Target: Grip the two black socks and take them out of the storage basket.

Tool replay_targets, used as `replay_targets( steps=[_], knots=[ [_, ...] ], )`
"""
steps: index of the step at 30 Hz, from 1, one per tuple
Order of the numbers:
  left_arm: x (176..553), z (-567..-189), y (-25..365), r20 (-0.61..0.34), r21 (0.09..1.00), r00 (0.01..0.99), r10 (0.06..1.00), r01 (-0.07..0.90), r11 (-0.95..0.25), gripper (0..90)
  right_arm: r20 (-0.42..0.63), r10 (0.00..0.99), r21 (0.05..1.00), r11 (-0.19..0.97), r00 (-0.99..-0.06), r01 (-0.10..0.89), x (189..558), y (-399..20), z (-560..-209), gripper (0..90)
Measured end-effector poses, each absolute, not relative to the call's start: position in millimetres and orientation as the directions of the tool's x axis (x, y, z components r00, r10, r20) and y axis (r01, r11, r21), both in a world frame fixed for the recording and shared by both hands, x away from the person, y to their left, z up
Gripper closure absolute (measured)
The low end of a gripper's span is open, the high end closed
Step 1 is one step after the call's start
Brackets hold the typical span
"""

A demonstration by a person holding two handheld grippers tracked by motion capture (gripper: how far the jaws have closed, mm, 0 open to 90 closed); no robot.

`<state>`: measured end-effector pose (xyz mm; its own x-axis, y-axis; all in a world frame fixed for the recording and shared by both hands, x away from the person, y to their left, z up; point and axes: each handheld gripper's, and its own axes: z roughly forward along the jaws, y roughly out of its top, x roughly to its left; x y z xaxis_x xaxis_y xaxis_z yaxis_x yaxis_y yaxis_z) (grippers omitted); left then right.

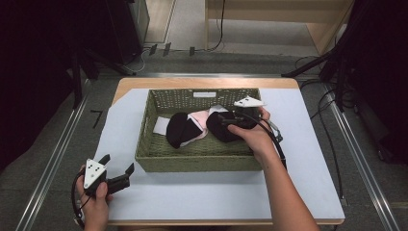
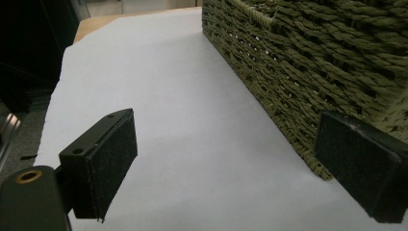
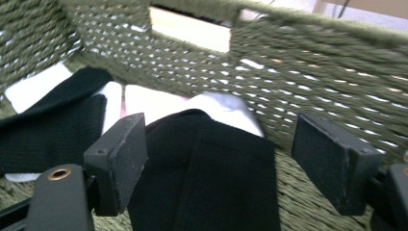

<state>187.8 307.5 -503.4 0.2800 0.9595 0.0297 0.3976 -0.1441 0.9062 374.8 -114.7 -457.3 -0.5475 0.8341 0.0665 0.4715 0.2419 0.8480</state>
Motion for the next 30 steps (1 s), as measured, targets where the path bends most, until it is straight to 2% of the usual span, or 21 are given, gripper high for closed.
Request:
replay_targets(
  steps=[3,10,15,21,23,27,29,30],
  knots=[
    [187.9,-503.4,307.5,0.029,0.906,0.28,0.96,0.398,-0.143,9.2,0.099,0.807,0.827,0.259,-0.583,0.499,377.6,-107.2,-462.5,20.8],
    [187.8,-503.4,307.5,0.029,0.906,0.279,0.96,0.399,-0.144,9.2,0.141,0.793,0.746,0.307,-0.592,0.59,384.6,-98.7,-478.1,2.8],
    [187.7,-503.5,307.5,0.03,0.907,0.281,0.959,0.397,-0.145,9.2,0.094,0.787,0.699,0.383,-0.61,0.603,384.1,-94.6,-485.3,0.0],
    [187.5,-503.5,307.3,0.028,0.908,0.28,0.96,0.394,-0.142,9.2,0.048,0.818,0.617,0.427,-0.573,0.661,385.0,-95.9,-495.7,0.0],
    [187.4,-503.6,307.5,0.026,0.909,0.28,0.96,0.393,-0.139,9.2,-0.022,0.829,0.567,0.471,-0.559,0.676,385.2,-96.8,-500.8,5.0],
    [187.3,-503.5,307.3,0.027,0.909,0.28,0.96,0.393,-0.14,9.2,-0.03,0.834,0.55,0.474,-0.551,0.688,385.2,-96.9,-500.8,11.9],
    [187.3,-503.5,307.4,0.027,0.909,0.28,0.96,0.393,-0.14,9.2,-0.018,0.834,0.55,0.468,-0.551,0.692,384.6,-98.0,-498.1,20.8],
    [187.4,-503.6,307.4,0.027,0.909,0.28,0.96,0.393,-0.14,9.2,-0.02,0.836,0.553,0.467,-0.549,0.69,384.5,-99.0,-496.0,28.9]
  ],
)
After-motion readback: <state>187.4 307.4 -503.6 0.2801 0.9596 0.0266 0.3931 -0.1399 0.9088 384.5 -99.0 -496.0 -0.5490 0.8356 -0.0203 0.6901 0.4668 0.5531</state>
